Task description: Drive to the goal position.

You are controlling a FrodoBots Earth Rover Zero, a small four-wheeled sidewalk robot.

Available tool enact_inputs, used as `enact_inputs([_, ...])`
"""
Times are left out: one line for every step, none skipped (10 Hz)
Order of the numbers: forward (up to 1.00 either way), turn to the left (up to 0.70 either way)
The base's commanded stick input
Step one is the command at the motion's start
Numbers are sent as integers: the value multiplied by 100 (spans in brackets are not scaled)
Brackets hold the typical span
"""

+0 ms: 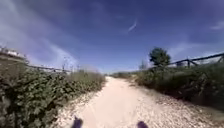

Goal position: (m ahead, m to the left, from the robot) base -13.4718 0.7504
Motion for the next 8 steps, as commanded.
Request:
enact_inputs([70,0])
enact_inputs([70,0])
enact_inputs([70,0])
enact_inputs([70,0])
enact_inputs([70,0])
enact_inputs([63,0])
enact_inputs([9,0])
enact_inputs([0,0])
